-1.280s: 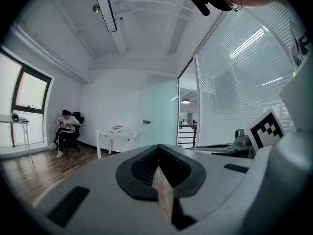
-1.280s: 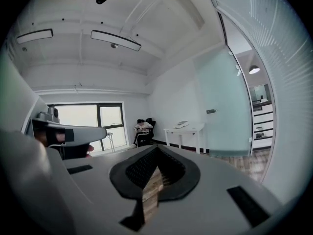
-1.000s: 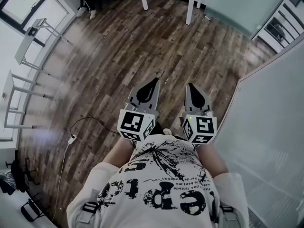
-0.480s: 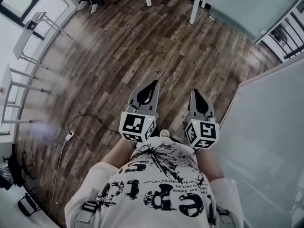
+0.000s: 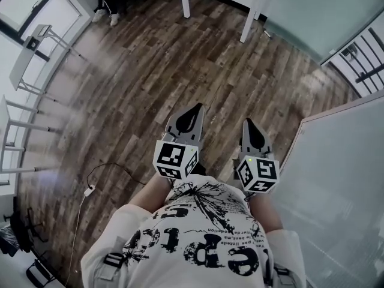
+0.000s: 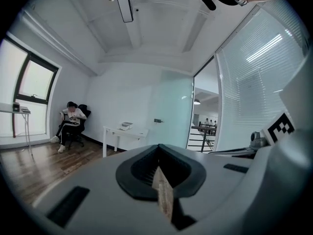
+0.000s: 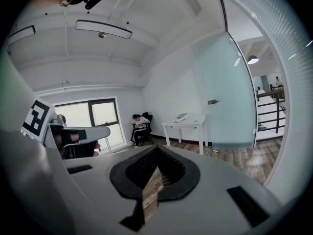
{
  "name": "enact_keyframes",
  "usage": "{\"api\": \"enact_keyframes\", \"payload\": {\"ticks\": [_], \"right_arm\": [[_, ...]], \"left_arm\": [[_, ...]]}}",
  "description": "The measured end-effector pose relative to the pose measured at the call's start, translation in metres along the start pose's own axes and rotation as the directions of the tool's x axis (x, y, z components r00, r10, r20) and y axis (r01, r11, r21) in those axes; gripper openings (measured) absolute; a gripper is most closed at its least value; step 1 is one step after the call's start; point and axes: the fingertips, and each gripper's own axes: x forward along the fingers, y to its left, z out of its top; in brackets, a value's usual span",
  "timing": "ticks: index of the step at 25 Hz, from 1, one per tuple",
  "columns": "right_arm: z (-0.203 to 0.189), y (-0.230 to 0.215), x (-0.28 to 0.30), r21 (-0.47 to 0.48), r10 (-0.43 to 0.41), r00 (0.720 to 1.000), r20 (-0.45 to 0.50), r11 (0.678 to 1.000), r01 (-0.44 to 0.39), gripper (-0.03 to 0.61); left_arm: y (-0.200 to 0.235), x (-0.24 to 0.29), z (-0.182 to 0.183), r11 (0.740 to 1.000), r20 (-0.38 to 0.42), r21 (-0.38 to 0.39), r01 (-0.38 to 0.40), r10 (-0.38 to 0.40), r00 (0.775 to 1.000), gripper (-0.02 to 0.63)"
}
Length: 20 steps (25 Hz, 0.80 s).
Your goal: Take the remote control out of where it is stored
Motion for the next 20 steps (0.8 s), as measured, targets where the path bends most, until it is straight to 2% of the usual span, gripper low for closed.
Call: {"api": "enact_keyframes", "payload": {"ticks": [5, 9, 15, 20], "right_arm": [[0.025, 0.022, 0.067, -0.012, -0.016, 1.0, 0.006, 1.0, 0.016, 0.001], [0.029, 0.036, 0.114, -0.014, -0.037, 0.999, -0.001, 0.999, 0.037, 0.001], [0.035, 0.055, 0.164, -0.028, -0.028, 0.999, -0.021, 0.999, 0.028, 0.001], [0.033, 0.047, 0.196, -0.009, -0.028, 0.999, -0.042, 1.0, 0.027, 0.002]], "left_arm": [[0.066, 0.038, 0.023, 0.999, -0.003, 0.005, 0.04, -0.04, 0.999, 0.009], [0.108, 0.055, 0.032, 0.995, -0.015, 0.027, 0.094, -0.093, 0.996, 0.009], [0.163, 0.072, 0.037, 0.999, -0.009, 0.019, 0.033, -0.033, 0.999, 0.009], [0.175, 0.097, 0.037, 0.998, -0.03, 0.043, 0.041, -0.039, 0.999, 0.009]]}}
